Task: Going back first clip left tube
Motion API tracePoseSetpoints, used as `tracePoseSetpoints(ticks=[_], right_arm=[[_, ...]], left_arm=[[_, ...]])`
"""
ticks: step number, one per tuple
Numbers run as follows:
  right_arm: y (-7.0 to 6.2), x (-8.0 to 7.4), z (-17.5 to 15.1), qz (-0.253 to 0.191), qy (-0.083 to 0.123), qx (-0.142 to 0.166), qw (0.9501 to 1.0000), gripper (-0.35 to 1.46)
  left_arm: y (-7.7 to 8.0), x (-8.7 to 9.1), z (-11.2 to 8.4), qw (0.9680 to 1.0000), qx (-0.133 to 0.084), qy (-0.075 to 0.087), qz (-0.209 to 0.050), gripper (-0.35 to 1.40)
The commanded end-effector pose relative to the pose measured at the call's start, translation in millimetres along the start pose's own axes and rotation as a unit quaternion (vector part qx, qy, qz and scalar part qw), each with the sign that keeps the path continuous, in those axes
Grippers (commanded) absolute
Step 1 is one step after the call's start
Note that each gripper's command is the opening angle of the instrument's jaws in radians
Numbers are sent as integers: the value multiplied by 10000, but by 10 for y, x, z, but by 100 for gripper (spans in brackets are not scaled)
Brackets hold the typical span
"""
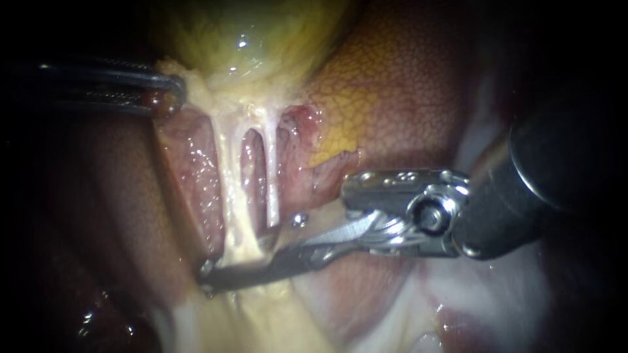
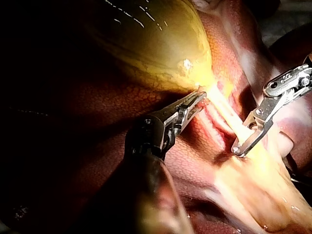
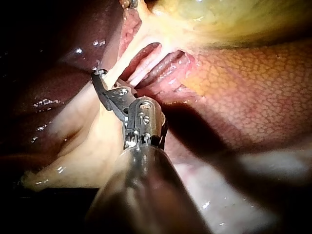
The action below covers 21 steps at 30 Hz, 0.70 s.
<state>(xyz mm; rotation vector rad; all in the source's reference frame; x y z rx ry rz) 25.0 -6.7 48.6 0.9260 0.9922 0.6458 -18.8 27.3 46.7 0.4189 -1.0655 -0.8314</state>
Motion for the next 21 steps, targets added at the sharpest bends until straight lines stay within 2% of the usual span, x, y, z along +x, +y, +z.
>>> tracePoseSetpoints(ticks=[1,2,4,7,12,16,18,21], right_arm=[[1,-1,0,-61,-34,27,10000,-35],[2,-2,1,-151,-39,93,9998,-29],[6,-3,4,-453,5,124,9989,8],[15,-7,10,-760,105,164,9969,36],[33,-15,16,-1231,166,3,9923,46],[49,-21,14,-1616,206,-170,9865,49],[57,-25,11,-1920,231,-308,9806,50],[62,-32,2,-2174,237,-418,9749,50]], left_arm=[[0,0,0,10000,1,-1,1,-35],[0,0,0,10000,1,-1,1,-35],[0,0,0,10000,1,-1,1,-35],[0,0,0,10000,1,-1,1,-35],[0,0,0,10000,2,0,2,-35],[0,0,-1,10000,4,0,2,-35],[0,0,-1,10000,5,0,3,-35],[1,0,-1,10000,6,0,3,-35]])
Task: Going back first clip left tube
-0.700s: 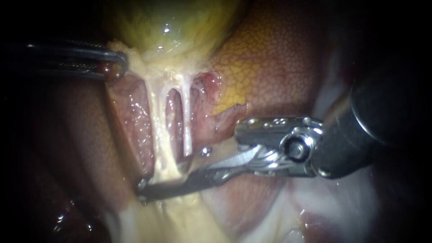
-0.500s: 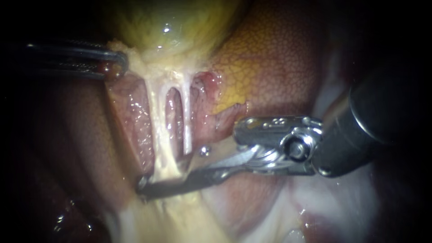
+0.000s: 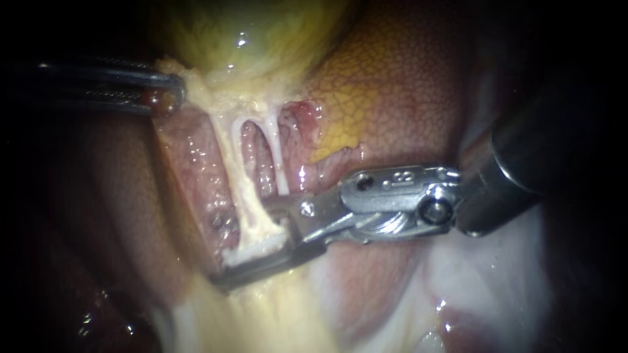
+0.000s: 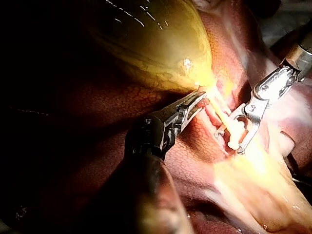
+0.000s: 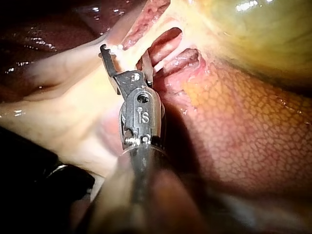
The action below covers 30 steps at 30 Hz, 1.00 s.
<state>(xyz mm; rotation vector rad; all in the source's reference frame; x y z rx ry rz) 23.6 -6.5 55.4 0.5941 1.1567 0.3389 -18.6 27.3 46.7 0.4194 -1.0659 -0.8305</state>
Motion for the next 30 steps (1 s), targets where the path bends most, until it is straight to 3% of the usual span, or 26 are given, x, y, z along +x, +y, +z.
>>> tracePoseSetpoints(ticks=[1,7,15,24,30], right_arm=[[1,-2,-5,-87,-5,-33,10000,50],[-7,-8,-34,-687,-34,-224,9974,50],[-30,-1,-89,-1154,-90,-461,9922,50],[-38,20,-155,-1262,-107,-611,9901,50],[-38,29,-175,-1180,-117,-732,9902,49]], left_arm=[[0,0,0,10000,1,0,1,-35],[0,0,-1,10000,2,0,1,-35],[0,0,-1,10000,4,1,2,-35],[0,0,-2,10000,5,1,2,-35],[0,0,-2,10000,5,1,2,-35]])
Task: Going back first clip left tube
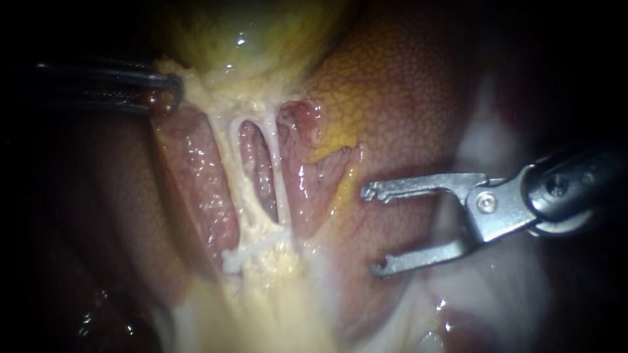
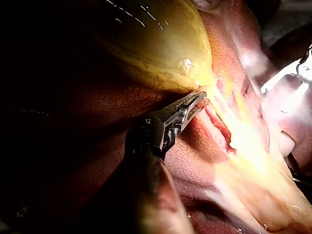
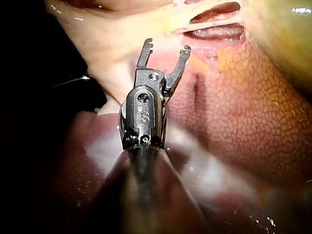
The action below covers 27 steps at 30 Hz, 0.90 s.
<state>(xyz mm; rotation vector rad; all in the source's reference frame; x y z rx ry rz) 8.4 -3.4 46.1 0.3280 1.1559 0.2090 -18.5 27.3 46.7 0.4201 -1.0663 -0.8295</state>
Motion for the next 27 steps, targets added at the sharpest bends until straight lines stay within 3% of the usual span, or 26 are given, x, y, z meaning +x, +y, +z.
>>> tracePoseSetpoints(ticks=[1,13,27], right_arm=[[1,0,-3,24,5,-29,10000,49],[4,1,-11,72,-4,-139,9999,47],[4,0,-16,76,-8,-145,9999,47]], left_arm=[[0,0,0,10000,-1,0,0,-35],[-1,5,10,10000,-33,-13,13,-35],[14,29,66,9999,50,-12,93,-35]])
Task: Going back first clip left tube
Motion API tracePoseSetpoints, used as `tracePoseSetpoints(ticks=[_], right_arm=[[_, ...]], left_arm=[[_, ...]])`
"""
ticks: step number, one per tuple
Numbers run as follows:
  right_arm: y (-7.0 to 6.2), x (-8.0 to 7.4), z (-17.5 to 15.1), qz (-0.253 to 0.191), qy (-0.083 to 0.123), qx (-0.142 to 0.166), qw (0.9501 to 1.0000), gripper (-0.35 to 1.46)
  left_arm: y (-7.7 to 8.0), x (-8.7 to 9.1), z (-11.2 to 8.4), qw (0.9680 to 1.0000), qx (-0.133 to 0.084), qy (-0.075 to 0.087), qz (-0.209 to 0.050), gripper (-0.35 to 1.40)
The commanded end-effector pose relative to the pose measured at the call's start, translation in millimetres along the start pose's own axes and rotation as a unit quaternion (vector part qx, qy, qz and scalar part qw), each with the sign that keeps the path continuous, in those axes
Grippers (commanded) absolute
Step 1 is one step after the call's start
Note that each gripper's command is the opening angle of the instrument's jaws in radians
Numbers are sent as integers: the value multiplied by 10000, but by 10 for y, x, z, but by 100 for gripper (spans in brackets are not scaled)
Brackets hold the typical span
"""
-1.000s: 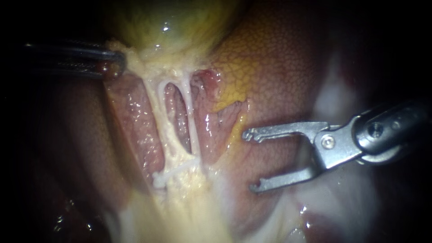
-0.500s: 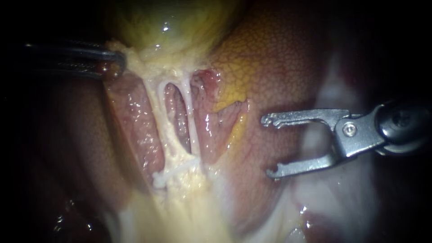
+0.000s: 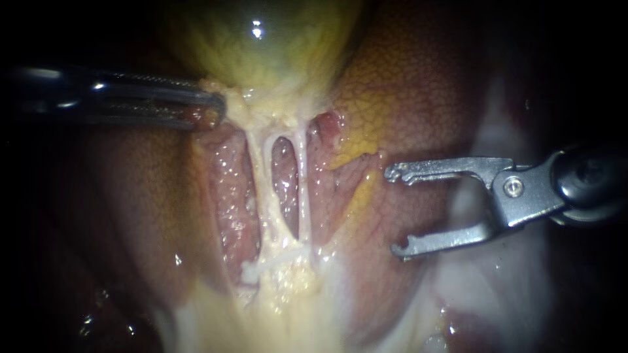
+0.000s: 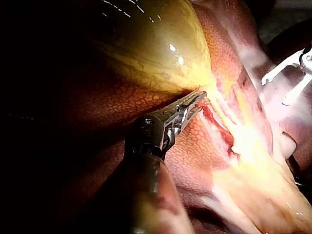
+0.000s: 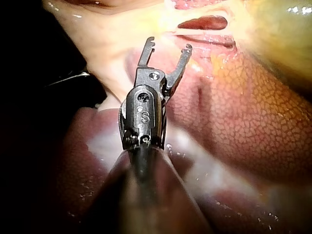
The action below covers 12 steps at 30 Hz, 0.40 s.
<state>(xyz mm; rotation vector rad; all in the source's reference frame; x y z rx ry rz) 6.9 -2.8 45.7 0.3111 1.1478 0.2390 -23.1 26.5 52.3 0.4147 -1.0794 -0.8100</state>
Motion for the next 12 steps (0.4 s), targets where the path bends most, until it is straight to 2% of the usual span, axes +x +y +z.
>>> tracePoseSetpoints(ticks=[1,12], right_arm=[[0,0,0,-1,0,2,10000,47],[0,2,6,5,-4,-18,10000,50]], left_arm=[[0,1,2,10000,0,21,1,-35],[0,2,3,10000,18,23,7,-35]])
